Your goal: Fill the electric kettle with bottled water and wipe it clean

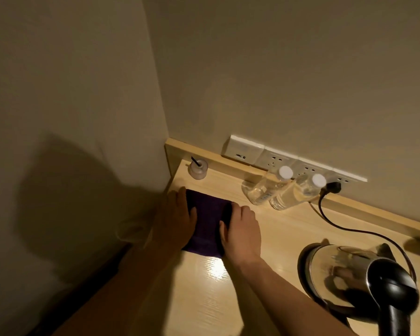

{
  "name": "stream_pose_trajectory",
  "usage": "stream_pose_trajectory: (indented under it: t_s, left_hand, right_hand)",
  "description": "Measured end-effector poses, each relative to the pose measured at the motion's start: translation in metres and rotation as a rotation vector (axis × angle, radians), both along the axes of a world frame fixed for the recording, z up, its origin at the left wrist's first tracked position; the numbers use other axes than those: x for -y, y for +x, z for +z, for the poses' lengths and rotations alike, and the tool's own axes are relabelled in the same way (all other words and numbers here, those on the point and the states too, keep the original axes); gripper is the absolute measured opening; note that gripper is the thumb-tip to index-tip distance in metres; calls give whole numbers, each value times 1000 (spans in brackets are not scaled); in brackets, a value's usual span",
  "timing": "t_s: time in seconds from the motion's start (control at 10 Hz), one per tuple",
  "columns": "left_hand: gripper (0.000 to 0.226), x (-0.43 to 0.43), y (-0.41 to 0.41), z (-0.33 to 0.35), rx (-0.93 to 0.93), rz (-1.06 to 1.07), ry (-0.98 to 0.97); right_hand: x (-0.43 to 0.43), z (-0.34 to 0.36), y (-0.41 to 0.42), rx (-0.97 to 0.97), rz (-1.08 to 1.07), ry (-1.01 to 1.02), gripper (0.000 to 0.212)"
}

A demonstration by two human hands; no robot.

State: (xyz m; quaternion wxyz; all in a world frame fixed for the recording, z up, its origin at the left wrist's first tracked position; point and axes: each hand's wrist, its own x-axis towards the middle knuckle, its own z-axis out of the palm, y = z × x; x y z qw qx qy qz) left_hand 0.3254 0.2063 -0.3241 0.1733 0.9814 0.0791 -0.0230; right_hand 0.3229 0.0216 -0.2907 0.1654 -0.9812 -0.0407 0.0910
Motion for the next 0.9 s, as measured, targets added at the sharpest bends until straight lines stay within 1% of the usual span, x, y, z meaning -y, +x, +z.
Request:
stream_pose_trajectory:
  t_s: [0.1, 0.2, 0.4, 0.5, 0.6, 0.7, 0.8, 0.9]
  left_hand:
    - [74, 11, -9, -4, 35, -226, 34]
    - [76, 10, -14, -21, -33, -293, 34]
    - [78, 11, -14, -26, -94, -279, 104]
    - [78, 11, -14, -10, -74, -292, 137]
    - [73, 14, -17, 21, 34, -298, 151]
    - [75, 24, -24, 71, 102, -274, 170]
    - [78, 37, -32, 130, 194, -210, 146]
    - [82, 55, -43, 189, 272, -197, 165]
  right_hand:
    - [-2, -7, -2, -8, 246, -82, 69]
    - [4, -25, -5, -135, 353, -167, 76]
    - [8, -27, -6, -166, 365, -232, 79]
    - [10, -11, -8, -150, 354, -197, 78]
    - [22, 19, -15, -128, 316, -83, 75]
    - [37, 61, -24, -22, 265, -37, 75]
    - [57, 112, -32, 122, 202, -46, 78]
    - [81, 173, -42, 272, 134, -132, 82]
